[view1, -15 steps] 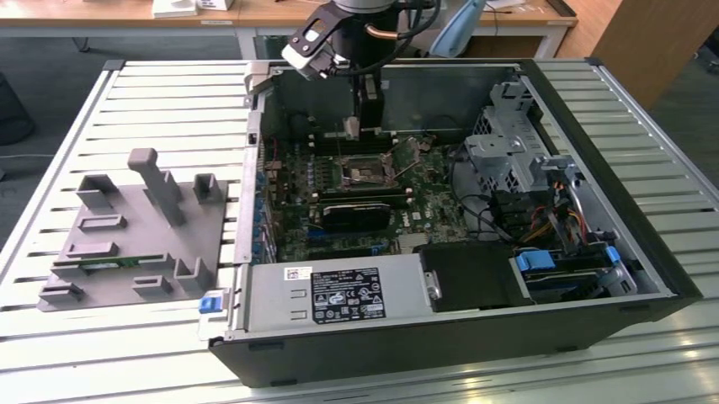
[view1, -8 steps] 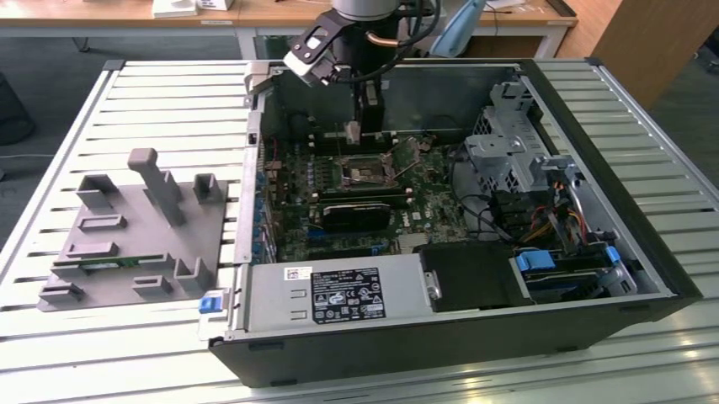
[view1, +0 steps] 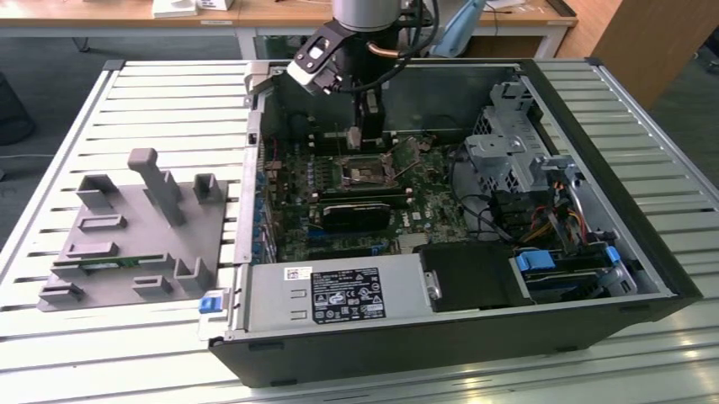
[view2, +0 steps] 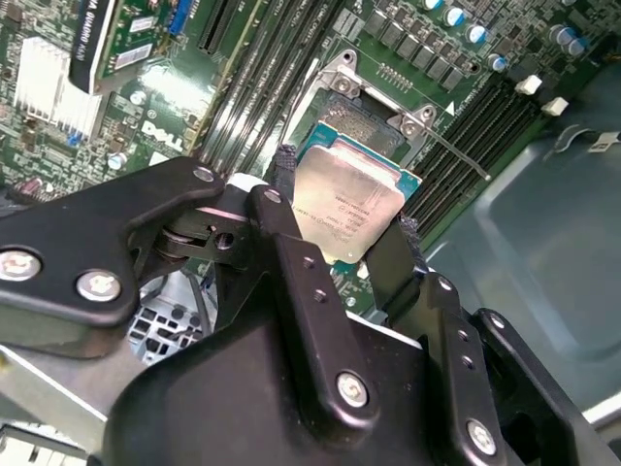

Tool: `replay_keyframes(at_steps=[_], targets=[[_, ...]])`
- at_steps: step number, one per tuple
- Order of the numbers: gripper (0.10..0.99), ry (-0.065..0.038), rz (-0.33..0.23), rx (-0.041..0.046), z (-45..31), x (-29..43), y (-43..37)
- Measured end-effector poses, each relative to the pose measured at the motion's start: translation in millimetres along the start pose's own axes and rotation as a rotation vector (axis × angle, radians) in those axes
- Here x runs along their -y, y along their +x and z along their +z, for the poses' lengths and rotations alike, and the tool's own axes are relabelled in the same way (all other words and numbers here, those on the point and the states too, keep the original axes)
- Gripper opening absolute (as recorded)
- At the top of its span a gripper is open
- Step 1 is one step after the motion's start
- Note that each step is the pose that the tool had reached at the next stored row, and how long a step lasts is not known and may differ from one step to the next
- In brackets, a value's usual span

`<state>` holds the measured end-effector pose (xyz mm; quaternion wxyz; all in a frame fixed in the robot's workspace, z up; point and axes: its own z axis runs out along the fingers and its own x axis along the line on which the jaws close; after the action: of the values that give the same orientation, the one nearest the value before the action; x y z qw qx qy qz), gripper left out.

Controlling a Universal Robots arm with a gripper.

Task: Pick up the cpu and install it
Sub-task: 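Place the cpu into insertion slot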

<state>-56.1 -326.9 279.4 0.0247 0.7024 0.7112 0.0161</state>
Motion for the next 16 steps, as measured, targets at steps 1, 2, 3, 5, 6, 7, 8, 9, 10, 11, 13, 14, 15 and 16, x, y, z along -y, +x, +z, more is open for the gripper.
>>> replay_keyframes(at_steps=[1, 2, 3, 5, 6, 7, 8, 9, 10, 11, 13, 14, 15, 16], targets=[[0.541, 0.001, 0.0, 0.0, 1.5, -0.3, 0.2], [0.541, 0.001, 0.0, 0.0, 3.1, -0.4, 0.4], [0.541, 0.001, 0.0, -0.0001, 4.6, -0.5, 0.6], [0.541, 0.002, 0.0, 0.0, 7.6, -1.2, 0.8], [0.541, 0.002, 0.0, 0.0, 8.9, -1.5, 0.9], [0.541, 0.004, 0.0, 0.0, 10.2, -2.0, 1.0], [0.541, 0.004, 0.0, 0.0, 11.3, -2.2, 1.1], [0.541, 0.004, 0.0, -0.0001, 12.2, -2.2, 1.2], [0.541, 0.004, 0.0, -0.0001, 13.2, -2.5, 1.3], [0.541, 0.004, 0.0, 0.0, 14.1, -2.6, 1.4], [0.541, 0.005, 0.0, 0.0, 16.7, -2.9, 1.5], [0.541, 0.005, 0.0, 0.0001, 18.1, -2.8, 1.6], [0.541, 0.005, 0.0, 0.0, 19.6, -2.9, 1.7], [0.541, 0.005, 0.0, -0.0001, 21.0, -3.1, 1.8]])
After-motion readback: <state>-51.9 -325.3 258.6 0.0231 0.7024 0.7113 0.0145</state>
